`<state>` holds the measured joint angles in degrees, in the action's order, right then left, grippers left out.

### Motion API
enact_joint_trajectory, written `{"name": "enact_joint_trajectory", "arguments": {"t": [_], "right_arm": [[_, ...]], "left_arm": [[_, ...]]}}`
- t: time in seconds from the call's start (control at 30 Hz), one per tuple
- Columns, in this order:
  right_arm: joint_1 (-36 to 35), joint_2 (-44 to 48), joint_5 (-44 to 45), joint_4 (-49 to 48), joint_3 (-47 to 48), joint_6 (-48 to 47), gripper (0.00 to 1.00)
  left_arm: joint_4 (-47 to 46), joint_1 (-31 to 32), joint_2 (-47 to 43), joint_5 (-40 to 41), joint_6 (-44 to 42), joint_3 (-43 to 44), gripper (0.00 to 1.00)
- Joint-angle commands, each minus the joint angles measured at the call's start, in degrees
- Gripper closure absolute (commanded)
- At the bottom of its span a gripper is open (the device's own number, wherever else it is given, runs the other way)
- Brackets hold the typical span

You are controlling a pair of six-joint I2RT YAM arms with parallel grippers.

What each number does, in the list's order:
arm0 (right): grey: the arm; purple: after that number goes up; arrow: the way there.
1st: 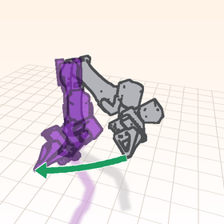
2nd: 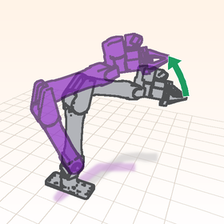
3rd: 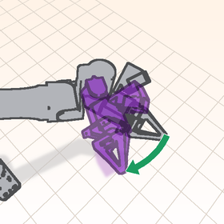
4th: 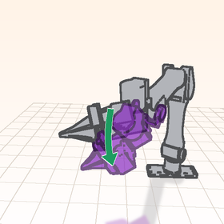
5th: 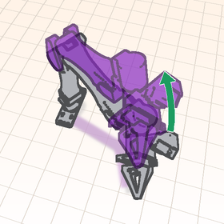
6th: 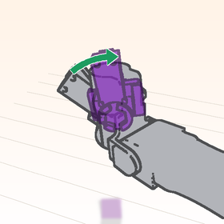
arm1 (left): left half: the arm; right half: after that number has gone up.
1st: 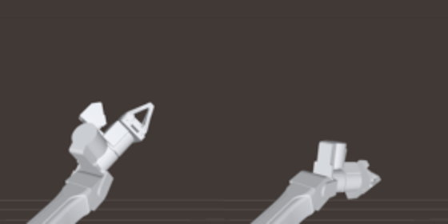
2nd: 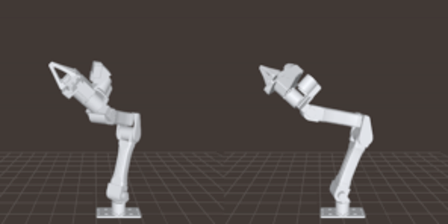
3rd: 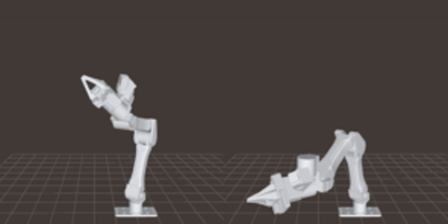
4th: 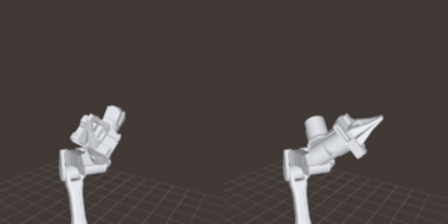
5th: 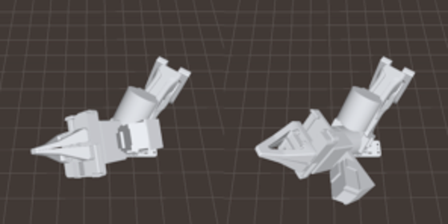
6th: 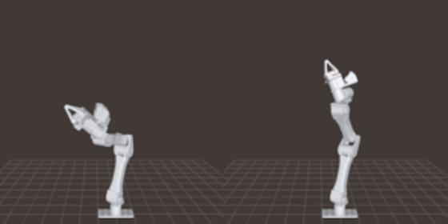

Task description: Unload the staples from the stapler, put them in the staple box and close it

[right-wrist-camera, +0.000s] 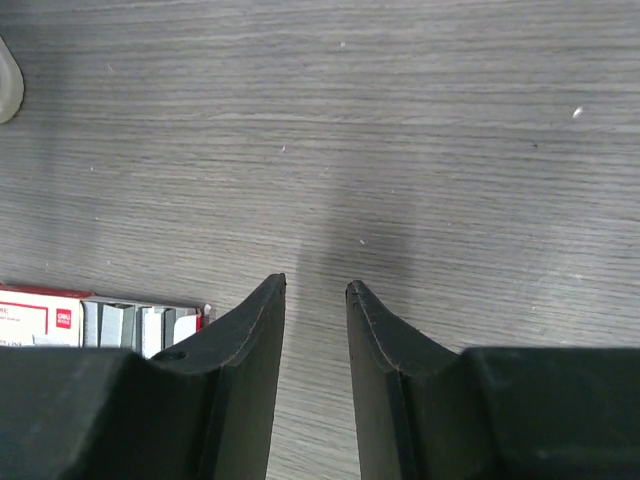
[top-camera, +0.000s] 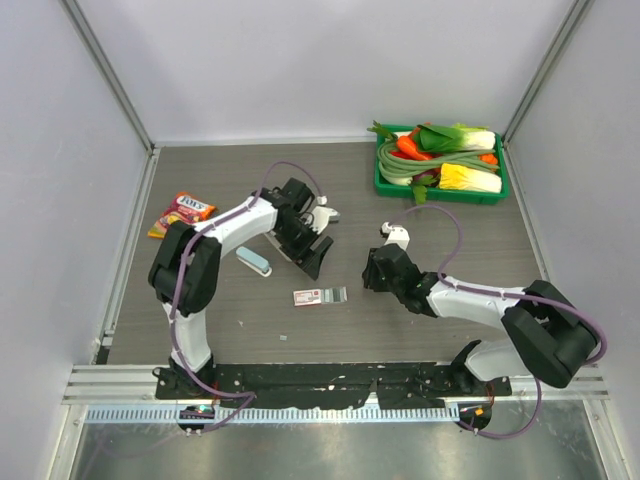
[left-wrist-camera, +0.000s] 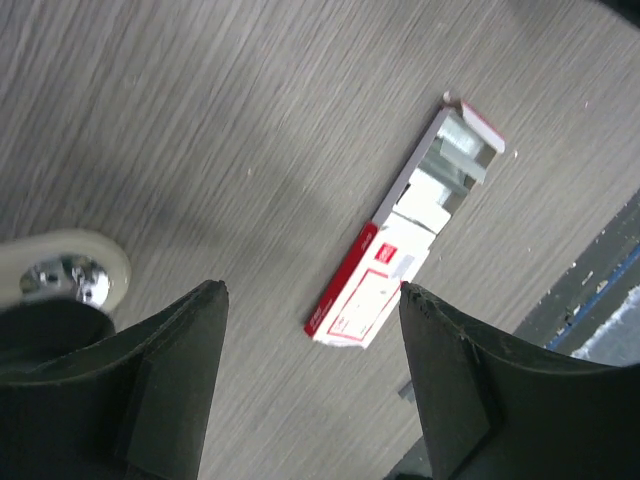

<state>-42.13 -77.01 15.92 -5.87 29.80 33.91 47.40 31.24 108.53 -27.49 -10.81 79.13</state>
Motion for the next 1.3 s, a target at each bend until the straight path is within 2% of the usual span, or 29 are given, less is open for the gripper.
{"name": "enact_joint_trajectory", "arguments": {"t": [0.0,0.13,0.43,0.8,1.27], "right_arm": [[0.4,-0.9,-1.5,-6.3,-1.0,-0.1,0.64],[0.7,-1.7,-1.5,-7.6,-1.7,0.0,0.64],[1.0,-2.9,-2.2,-11.6,-3.7,1.2,0.64],[2.0,-3.8,-3.2,-12.5,-4.3,0.7,0.64],[2.1,-2.6,-2.9,-12.6,-5.3,1.3,0.64]], "left_arm": [[-4.9,2.6,2.4,2.6,0.3,4.4,0.27],[-5.9,3.8,7.0,2.4,1.1,6.0,0.27],[-6.8,5.8,11.0,2.7,1.1,7.7,0.28],[-4.6,8.6,8.6,2.3,-1.5,6.2,0.28],[-7.4,12.3,5.8,9.2,-2.8,0.4,0.28]]}}
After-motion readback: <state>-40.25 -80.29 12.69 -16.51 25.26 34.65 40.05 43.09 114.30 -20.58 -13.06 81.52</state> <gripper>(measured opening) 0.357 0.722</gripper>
